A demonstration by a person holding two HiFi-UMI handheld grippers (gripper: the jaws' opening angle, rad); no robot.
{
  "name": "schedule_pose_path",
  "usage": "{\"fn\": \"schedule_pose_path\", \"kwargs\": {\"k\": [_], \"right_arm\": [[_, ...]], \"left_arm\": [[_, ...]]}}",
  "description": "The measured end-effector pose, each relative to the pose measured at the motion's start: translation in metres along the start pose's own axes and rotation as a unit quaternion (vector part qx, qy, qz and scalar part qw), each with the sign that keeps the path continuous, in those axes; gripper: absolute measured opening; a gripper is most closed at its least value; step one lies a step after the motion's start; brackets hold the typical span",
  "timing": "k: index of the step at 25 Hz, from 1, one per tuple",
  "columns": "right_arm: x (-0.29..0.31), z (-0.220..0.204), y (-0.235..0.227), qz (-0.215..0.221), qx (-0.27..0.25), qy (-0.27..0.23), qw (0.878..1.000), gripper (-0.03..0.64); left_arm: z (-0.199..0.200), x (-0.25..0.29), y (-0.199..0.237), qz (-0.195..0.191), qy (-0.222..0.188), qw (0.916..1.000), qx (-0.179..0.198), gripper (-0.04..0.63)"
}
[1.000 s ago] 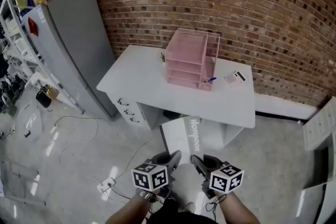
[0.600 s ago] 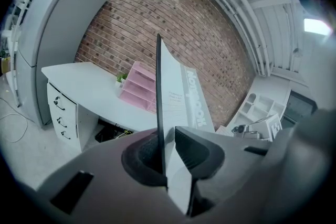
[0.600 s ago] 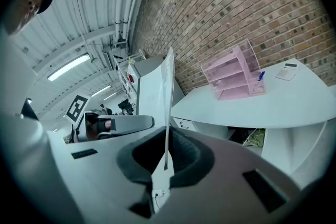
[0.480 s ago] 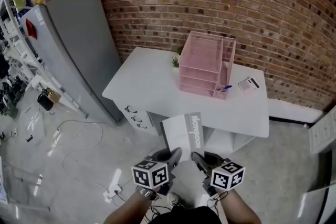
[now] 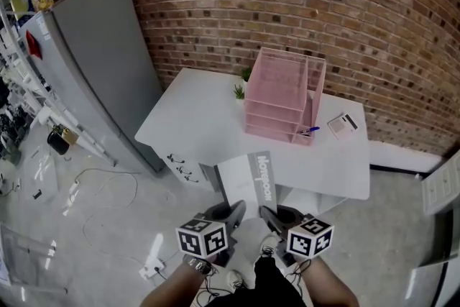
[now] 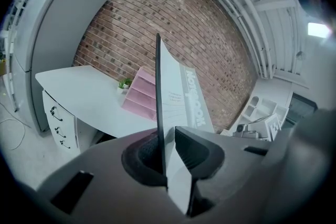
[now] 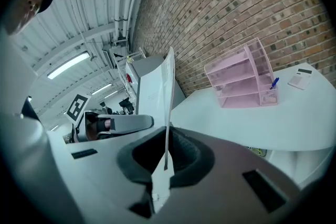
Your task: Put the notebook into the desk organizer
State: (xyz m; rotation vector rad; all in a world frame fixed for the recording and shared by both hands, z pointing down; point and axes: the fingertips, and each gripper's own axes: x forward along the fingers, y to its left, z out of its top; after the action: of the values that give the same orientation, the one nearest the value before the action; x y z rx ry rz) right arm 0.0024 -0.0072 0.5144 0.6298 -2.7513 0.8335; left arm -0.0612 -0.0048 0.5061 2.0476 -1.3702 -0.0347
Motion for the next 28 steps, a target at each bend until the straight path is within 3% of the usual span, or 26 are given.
{"fn": "schedule_pose_path", "kwargs": {"k": [15, 28], "right_arm": [[0.04, 0.061, -0.114, 0.031, 0.021, 0.019, 0.999, 0.012], [0.053, 0.092, -0.167, 0.053, 0.038, 0.025, 0.998, 0.012]], "left_arm": [[0.049, 0.117, 0.028, 0.029, -0.003, 0.9994, -0.019, 0.049], [0.073, 0.173, 0.034, 0.036, -0.006, 0.999, -0.024, 0.049]]}}
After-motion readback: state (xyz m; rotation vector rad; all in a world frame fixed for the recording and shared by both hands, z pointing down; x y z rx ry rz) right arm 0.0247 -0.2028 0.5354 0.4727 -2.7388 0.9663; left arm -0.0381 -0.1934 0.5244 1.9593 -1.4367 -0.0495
